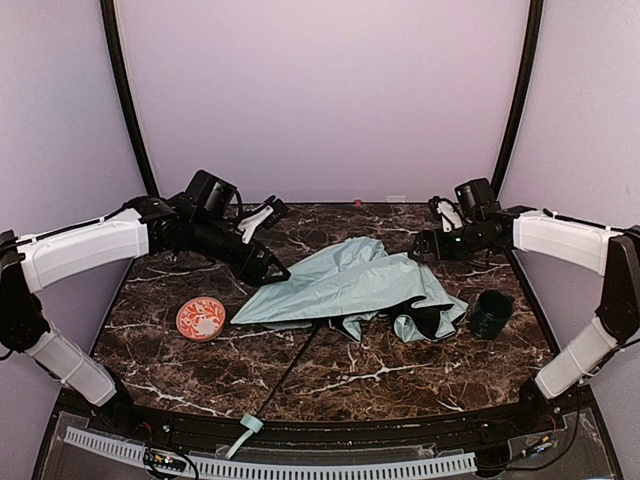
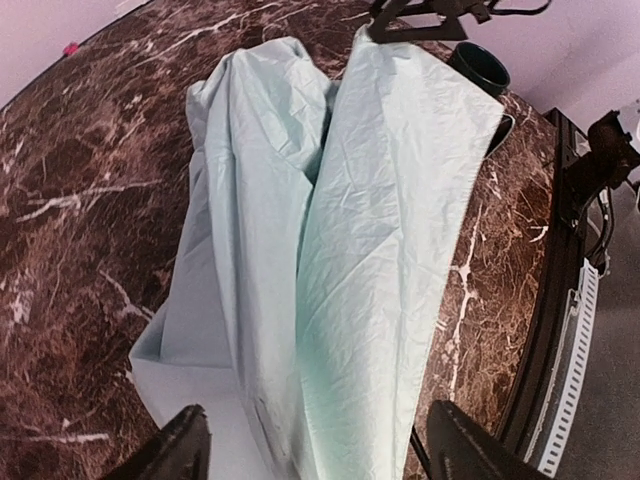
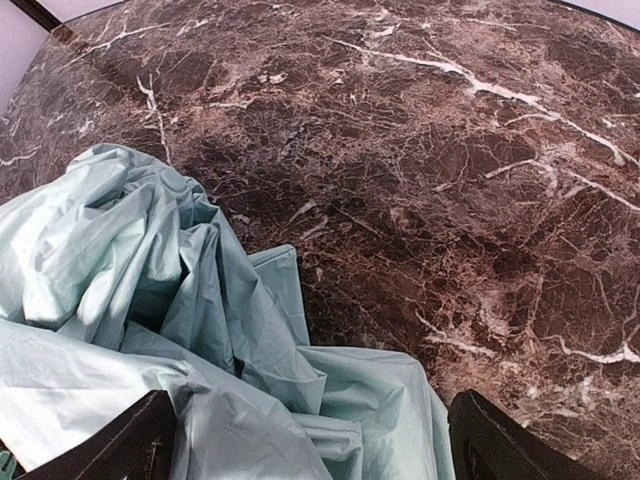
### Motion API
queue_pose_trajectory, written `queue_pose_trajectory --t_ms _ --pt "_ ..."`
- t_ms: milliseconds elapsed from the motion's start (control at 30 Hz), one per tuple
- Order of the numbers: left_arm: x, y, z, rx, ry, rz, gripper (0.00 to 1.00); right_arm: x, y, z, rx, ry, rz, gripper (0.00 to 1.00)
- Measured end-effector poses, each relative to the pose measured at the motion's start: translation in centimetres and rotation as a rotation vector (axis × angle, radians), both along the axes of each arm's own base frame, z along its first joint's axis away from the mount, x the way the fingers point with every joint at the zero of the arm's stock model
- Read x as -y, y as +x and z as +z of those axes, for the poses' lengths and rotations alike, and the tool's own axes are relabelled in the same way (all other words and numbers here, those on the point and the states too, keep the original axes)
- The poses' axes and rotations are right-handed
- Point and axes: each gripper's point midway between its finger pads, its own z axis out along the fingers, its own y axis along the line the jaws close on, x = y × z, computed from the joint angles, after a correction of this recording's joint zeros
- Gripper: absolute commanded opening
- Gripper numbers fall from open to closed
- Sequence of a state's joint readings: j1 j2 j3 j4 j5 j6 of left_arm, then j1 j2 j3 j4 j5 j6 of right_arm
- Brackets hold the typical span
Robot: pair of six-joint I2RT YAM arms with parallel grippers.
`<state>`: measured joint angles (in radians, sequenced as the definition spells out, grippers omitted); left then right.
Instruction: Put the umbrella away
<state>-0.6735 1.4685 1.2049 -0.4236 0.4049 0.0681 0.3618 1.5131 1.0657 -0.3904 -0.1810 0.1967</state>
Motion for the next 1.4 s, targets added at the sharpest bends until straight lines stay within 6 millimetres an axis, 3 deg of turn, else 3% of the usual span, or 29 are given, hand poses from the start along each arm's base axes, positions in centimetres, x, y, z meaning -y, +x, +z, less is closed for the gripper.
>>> queue_pose_trajectory --t_ms 100,200,300,400,500,667,800,900,1067,1167,1300,1400 --pt "-0.6 0.1 -1.0 -0.014 0.042 0.017 0.5 -0.1 -0.4 0.3 0.004 0.01 0.01 0.93" --pt "-0.8 0.1 -2.8 -0.047 0.092 0.017 0.44 -0.7 -0.5 0.4 -0.008 0.033 0.034 0.92" --pt "-1.1 0.2 -4.8 -0.086 0.143 0.023 0.41 -2.1 1.0 1.5 0.001 0.08 0.063 0.9" --pt "-1.3 0.2 -5.4 -0.094 0.164 0.027 0.31 -3.9 3.1 2.6 0.03 0.148 0.086 0.9" --pt "-1.3 0.5 -5.4 -0.084 0.167 0.037 0.23 -5.3 3.9 1.8 0.008 0.211 0.097 0.9" --pt "-1.3 0.7 -5.5 -0.076 0.171 0.038 0.43 -6.9 3.6 -0.5 -0.067 0.25 0.119 0.93" --pt "-1.5 0.8 -6.0 -0.073 0.189 0.045 0.45 -6.5 3.7 0.6 -0.049 0.222 0.108 0.95" --pt "-1.9 0.9 -6.4 -0.072 0.204 0.055 0.49 -5.3 4.4 3.8 0.023 0.19 0.079 0.97" --pt "-2.8 1.1 -7.1 -0.067 0.256 0.088 0.71 -4.1 5.8 11.3 0.189 0.182 0.056 0.97" --pt "-3.3 1.2 -7.3 -0.066 0.279 0.105 0.79 -4.1 6.4 13.6 0.245 0.19 0.054 0.97" --pt "-3.8 1.5 -7.4 -0.068 0.282 0.124 0.86 -4.9 6.8 12.1 0.201 0.21 0.067 1.0" --pt "-4.6 1.6 -8.2 -0.095 0.266 0.144 0.87 -6.7 7.4 7.4 0.101 0.204 0.097 1.0"
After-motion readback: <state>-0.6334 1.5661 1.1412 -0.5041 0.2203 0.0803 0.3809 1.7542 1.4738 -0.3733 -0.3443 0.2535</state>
